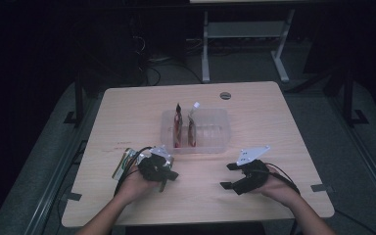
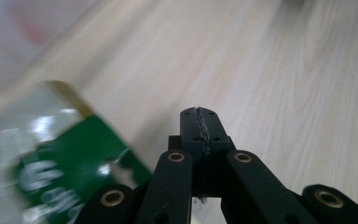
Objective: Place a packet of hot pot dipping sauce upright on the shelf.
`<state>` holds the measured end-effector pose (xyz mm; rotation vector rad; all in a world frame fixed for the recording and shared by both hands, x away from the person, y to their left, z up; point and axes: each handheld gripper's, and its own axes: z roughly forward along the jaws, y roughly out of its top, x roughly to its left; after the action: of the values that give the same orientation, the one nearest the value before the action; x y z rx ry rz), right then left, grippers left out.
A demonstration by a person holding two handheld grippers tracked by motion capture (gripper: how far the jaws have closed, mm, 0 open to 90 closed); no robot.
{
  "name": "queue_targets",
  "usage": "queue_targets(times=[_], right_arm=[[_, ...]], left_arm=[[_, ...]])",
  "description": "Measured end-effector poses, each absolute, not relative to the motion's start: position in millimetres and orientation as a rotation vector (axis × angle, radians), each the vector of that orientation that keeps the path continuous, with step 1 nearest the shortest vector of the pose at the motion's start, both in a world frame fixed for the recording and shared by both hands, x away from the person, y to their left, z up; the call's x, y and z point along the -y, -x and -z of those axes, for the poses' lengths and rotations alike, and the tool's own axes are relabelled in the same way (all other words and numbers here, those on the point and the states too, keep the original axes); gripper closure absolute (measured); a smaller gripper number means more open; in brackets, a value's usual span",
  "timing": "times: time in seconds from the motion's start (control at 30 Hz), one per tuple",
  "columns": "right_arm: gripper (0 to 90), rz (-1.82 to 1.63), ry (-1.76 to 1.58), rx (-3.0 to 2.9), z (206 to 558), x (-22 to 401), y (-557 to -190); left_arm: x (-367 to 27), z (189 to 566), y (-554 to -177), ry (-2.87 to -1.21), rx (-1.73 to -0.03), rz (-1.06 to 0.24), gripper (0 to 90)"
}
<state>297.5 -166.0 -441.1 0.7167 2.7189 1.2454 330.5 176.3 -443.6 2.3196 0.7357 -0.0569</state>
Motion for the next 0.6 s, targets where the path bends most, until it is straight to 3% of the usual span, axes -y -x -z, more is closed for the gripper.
queue_targets(times=[0.47,0.6], right_arm=[[26.9,-1.243,-0.719,-2.717,441.1,166.2,-298.0],[26.9,-1.24,-0.717,-2.723,441.3,165.3,-298.0]], left_arm=[[-309.6,433.5,-349.7,-2.193,-1.168,-0.315,90.0],[-327.0,441.5,-354.1,-2.167,-1.228,-0.293,90.0]])
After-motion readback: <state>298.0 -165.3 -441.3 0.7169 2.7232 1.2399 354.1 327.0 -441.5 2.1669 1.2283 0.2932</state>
